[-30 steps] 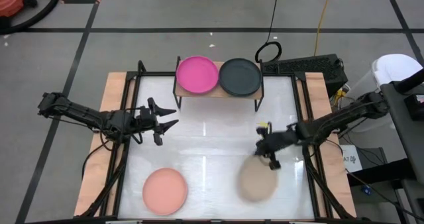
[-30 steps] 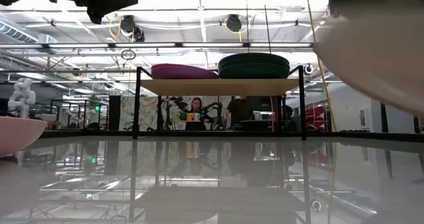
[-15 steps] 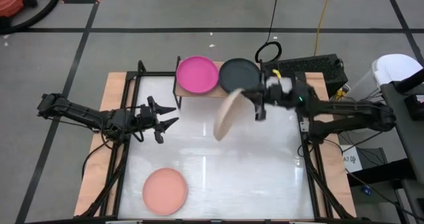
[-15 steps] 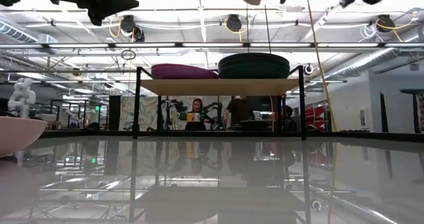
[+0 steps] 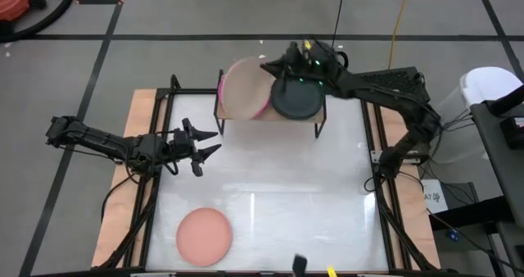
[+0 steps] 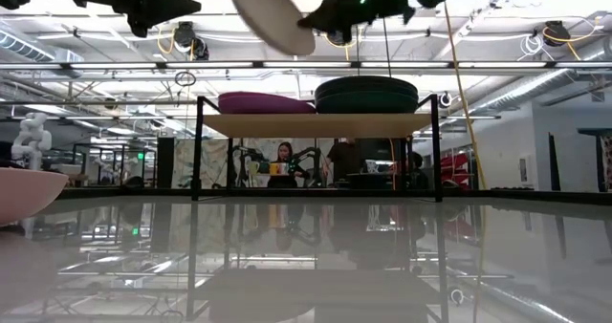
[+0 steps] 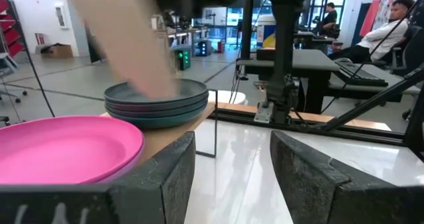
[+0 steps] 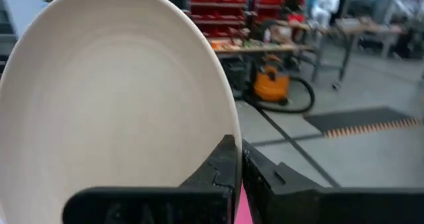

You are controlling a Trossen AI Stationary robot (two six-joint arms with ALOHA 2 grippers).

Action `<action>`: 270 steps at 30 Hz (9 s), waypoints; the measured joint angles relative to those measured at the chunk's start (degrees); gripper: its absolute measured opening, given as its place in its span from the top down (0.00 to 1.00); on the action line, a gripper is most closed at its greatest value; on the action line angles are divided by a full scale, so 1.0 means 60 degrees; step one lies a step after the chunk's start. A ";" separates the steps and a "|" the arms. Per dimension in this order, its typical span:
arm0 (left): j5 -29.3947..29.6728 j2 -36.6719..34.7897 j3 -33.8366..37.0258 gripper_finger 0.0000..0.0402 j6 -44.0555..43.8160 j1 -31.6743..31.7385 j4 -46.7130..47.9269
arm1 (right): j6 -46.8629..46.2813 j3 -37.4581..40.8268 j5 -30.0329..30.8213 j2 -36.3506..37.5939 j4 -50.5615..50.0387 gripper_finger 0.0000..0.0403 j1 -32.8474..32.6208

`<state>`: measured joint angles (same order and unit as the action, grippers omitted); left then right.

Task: Place and stack plates onto a shelf
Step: Stack the dark white plate on the pink plate, then stack the light pink plate on the dark white plate, then return to Home Position

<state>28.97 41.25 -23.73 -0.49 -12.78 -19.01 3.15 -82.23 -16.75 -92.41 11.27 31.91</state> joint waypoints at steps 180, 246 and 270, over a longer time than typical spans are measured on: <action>-0.6084 0.8881 -1.2808 0.94 -0.0579 0.9832 1.3497 | -0.2236 1.1485 0.0083 0.8278 0.4133 0.74 -0.4023; -0.4415 -0.1071 -0.3575 0.67 -0.0641 0.4435 0.6160 | 0.0144 0.8918 0.2064 1.2770 -0.4239 0.74 -0.3830; -0.3944 -0.4497 -0.0366 0.67 0.0820 0.3224 0.3355 | -0.0757 1.0530 0.1036 1.4981 -0.2764 0.74 -0.3837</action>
<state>5.31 14.27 -25.92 4.43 6.57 1.13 -1.39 -19.05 -10.53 -2.52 -5.31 8.88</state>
